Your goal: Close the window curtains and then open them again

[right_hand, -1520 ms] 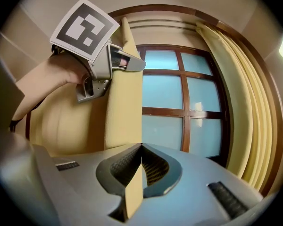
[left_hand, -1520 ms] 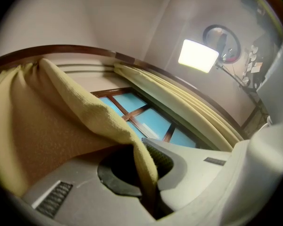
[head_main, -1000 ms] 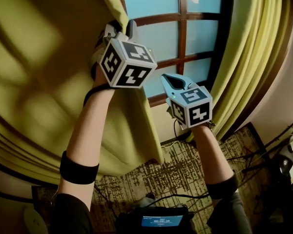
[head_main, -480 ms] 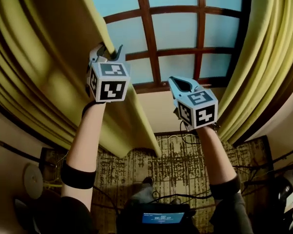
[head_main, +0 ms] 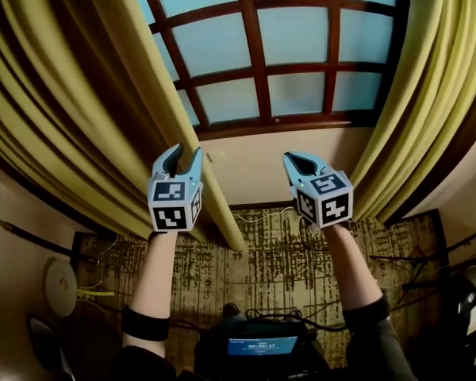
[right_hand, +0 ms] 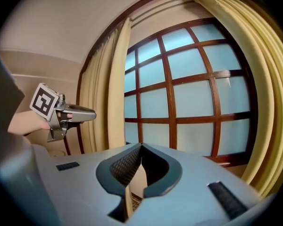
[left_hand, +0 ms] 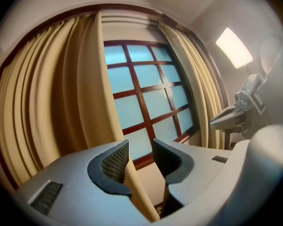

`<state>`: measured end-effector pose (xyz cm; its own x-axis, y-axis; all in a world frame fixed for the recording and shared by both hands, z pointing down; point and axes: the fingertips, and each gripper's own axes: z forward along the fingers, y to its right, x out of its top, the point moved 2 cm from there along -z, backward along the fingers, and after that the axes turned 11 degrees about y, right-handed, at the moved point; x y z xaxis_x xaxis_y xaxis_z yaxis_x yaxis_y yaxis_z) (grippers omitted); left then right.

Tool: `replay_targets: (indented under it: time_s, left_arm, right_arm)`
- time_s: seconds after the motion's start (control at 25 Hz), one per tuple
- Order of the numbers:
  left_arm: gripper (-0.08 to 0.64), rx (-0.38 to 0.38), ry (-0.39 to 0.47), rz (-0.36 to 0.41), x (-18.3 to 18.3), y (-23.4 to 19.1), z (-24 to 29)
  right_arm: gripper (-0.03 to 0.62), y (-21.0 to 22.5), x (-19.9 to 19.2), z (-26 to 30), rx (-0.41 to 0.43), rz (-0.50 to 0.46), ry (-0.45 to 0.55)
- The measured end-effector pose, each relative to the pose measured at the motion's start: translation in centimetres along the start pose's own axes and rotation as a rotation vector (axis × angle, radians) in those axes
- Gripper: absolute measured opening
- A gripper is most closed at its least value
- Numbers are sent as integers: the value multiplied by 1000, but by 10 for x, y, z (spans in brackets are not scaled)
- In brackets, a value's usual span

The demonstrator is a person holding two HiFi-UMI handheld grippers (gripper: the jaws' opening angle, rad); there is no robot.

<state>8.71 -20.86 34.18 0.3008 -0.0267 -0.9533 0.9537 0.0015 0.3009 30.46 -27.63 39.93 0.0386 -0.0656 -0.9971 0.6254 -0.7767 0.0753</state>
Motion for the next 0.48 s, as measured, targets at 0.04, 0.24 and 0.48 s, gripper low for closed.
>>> replay_targets:
  time_s: [0.04, 0.24, 0.48]
  left_arm:
    - [145, -14, -11, -8, -11, -1, -5]
    - [62, -58, -53, -96, -63, -19, -30]
    - [0, -106, -122, -192, -121, -38, -56]
  right_arm:
    - [12, -5, -8, 0, -8, 11, -7]
    - [12, -44, -45, 10, -24, 13, -87]
    - [12, -85, -88, 14, -50, 20, -165]
